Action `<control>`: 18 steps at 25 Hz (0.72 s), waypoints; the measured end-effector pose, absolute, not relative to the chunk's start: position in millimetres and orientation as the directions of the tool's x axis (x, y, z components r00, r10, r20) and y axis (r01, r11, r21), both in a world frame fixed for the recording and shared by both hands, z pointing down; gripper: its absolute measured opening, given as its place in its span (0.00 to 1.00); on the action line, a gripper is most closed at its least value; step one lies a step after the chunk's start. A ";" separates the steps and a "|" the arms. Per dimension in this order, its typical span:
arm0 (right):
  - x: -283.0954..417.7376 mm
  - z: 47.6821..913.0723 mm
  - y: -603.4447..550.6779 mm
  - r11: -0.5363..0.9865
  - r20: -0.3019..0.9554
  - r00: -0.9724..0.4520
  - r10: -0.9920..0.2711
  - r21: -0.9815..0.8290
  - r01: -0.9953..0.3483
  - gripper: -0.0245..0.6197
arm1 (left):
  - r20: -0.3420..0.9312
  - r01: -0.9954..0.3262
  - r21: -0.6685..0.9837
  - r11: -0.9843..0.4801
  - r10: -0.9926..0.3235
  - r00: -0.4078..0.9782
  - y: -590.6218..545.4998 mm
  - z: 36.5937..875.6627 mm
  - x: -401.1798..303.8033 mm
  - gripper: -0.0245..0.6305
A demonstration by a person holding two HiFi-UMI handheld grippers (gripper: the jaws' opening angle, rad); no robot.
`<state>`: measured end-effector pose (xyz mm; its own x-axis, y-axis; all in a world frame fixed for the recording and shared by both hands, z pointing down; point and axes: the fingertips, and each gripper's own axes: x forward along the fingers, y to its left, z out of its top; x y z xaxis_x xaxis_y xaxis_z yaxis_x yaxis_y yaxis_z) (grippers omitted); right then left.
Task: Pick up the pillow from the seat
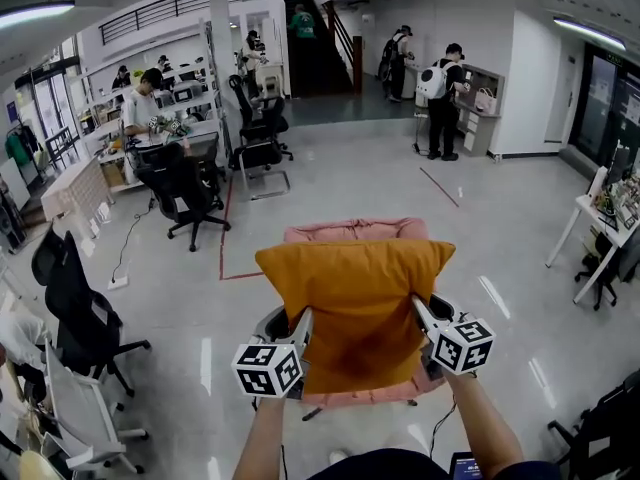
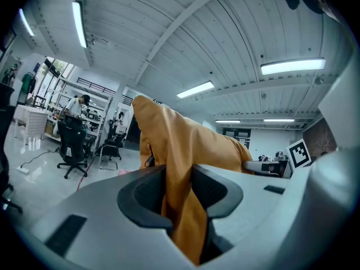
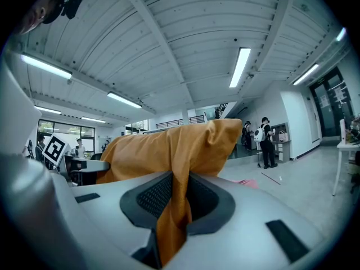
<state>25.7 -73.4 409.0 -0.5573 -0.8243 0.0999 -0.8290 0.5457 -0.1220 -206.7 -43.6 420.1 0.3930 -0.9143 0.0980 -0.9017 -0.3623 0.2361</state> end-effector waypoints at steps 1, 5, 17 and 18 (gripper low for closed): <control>25.9 408.0 -73.5 0.546 0.097 -0.558 -0.824 -0.122 -0.829 0.16 | 0.098 -0.901 0.237 -0.364 -0.914 0.395 -43.7 420.0 -206.5 0.25; 23.9 406.0 -76.7 0.551 0.080 -0.561 -0.824 -0.122 -0.826 0.16 | 0.087 -0.906 0.237 -0.351 -0.921 0.380 -47.3 418.1 -209.3 0.25; 37.3 398.1 -83.6 0.557 0.051 -0.567 -0.822 -0.135 -0.819 0.16 | 0.080 -0.913 0.220 -0.343 -0.927 0.367 -50.5 407.9 -195.2 0.25; 37.6 397.8 -83.3 0.557 0.049 -0.567 -0.822 -0.136 -0.819 0.16 | 0.081 -0.914 0.220 -0.342 -0.927 0.366 -50.4 408.0 -194.9 0.25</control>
<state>37.6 -83.3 397.8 -0.5675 -0.8219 0.0491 -0.8191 0.5574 -0.1358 -194.9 -50.4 408.0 0.3661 -0.9271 0.0808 -0.9137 -0.3416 0.2203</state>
